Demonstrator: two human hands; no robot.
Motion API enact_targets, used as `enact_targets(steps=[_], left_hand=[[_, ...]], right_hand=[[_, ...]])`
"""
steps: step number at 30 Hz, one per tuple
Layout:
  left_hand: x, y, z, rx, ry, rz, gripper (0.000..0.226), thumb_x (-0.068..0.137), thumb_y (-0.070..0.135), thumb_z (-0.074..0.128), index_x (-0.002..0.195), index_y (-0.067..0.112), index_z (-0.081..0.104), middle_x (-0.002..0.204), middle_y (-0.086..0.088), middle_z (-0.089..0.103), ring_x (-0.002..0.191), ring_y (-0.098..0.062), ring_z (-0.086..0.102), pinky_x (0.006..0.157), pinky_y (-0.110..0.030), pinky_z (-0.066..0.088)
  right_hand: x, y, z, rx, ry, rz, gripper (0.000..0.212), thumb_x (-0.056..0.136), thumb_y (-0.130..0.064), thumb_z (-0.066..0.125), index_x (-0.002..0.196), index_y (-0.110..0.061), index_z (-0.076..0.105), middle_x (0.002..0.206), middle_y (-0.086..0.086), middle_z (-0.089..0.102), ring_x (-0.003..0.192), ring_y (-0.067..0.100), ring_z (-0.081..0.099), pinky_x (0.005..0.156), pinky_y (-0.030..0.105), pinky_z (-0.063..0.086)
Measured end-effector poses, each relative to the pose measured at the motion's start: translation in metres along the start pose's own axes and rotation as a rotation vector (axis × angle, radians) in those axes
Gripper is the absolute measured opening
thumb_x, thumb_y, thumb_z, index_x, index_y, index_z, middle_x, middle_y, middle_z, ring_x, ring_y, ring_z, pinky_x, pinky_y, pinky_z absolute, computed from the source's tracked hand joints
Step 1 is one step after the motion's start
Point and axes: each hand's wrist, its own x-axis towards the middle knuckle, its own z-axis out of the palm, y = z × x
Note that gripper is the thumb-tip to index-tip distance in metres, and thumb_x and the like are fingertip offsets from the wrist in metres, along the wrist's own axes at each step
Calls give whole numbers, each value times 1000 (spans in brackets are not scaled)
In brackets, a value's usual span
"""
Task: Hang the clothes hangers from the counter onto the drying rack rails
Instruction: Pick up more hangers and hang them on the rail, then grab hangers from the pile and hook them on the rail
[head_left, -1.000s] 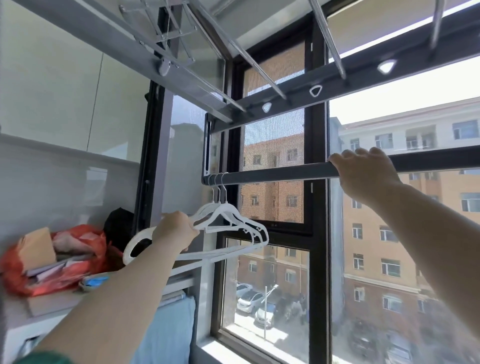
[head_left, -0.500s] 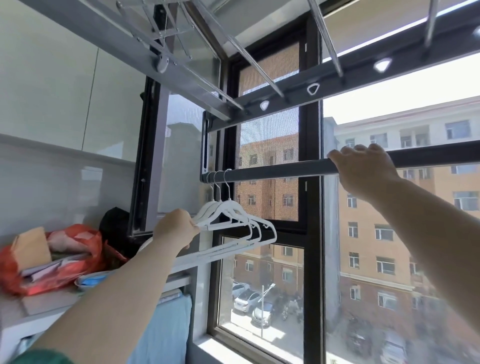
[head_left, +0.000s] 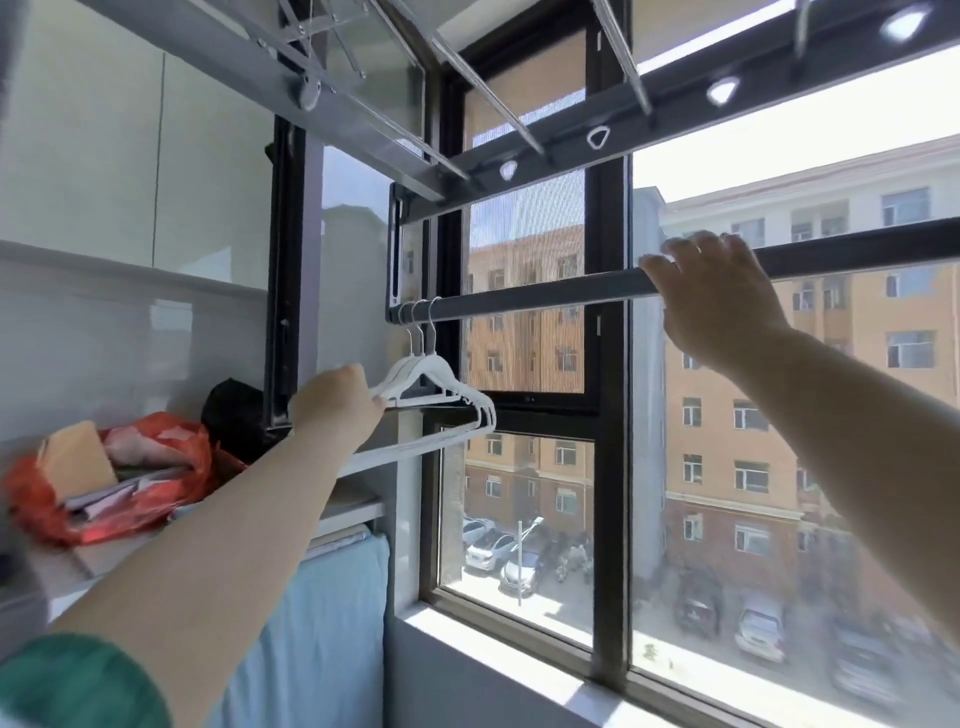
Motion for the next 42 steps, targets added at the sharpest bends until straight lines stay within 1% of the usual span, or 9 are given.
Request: enact_targets(steps=[3, 6, 9, 13, 16, 23, 29, 36, 42], left_hand=[[-19, 3, -17, -82, 61, 66, 32, 92, 25, 49, 115, 4, 56, 114, -15, 57, 101, -32, 54, 72, -34, 39], [-47, 11, -30, -228, -19, 102, 28, 92, 22, 47, 113, 7, 58, 115, -15, 61, 104, -33, 54, 78, -34, 40], [-85, 24, -37, -383, -153, 164, 22, 91, 18, 45, 98, 6, 62, 100, -17, 63, 96, -32, 56, 78, -33, 41], [-157, 39, -42, -546, -399, 238, 20, 88, 17, 53, 69, 13, 56, 77, -8, 61, 71, -23, 53, 61, -26, 36], [-221, 46, -51, -607, -488, 283, 31, 87, 17, 54, 57, 18, 51, 67, -3, 59, 67, -20, 50, 60, -26, 34], [-336, 107, -78, -771, -754, 384, 28, 83, 11, 58, 55, 15, 57, 57, -5, 59, 54, -21, 51, 51, -24, 35], [-418, 192, -108, -888, -888, 582, 31, 84, 6, 58, 56, 19, 58, 62, -10, 65, 70, -29, 61, 65, -31, 41], [-560, 350, -154, -1026, -1101, 767, 30, 86, 8, 58, 59, 20, 57, 59, 0, 63, 60, -22, 56, 59, -25, 40], [-718, 496, -250, -1079, -1218, 970, 33, 86, 12, 55, 56, 25, 55, 63, 0, 63, 68, -25, 61, 74, -36, 51]], right_hand=[[-18, -1, -18, 18, -27, 13, 45, 92, -11, 44, 136, -10, 34, 139, 11, 40, 129, 29, 33, 109, 41, 22], [-47, 0, -36, 55, -59, 31, 40, 94, -14, 44, 134, -10, 39, 131, 9, 49, 123, 27, 42, 105, 40, 27], [-89, 10, -55, 205, -159, 128, 34, 95, -12, 41, 129, -12, 47, 124, 9, 58, 116, 25, 51, 100, 36, 34], [-157, 33, -83, 380, -446, 351, 32, 95, -15, 41, 125, -17, 51, 126, 10, 57, 112, 27, 55, 78, 30, 40], [-209, 55, -103, 414, -552, 436, 30, 95, -17, 43, 123, -17, 54, 128, 10, 55, 114, 27, 53, 84, 31, 42], [-319, 119, -162, 363, -709, 588, 29, 96, -16, 39, 120, -17, 55, 123, 6, 58, 104, 24, 59, 87, 30, 48], [-426, 204, -226, 174, -833, 766, 30, 96, -12, 37, 119, -14, 56, 123, 8, 57, 111, 28, 55, 89, 32, 44], [-573, 339, -334, -12, -941, 1045, 29, 94, -10, 35, 114, -15, 55, 119, 6, 57, 107, 26, 54, 79, 28, 39], [-701, 463, -448, -202, -964, 1254, 31, 93, -12, 34, 116, -17, 55, 120, 3, 58, 107, 25, 54, 77, 27, 38]])
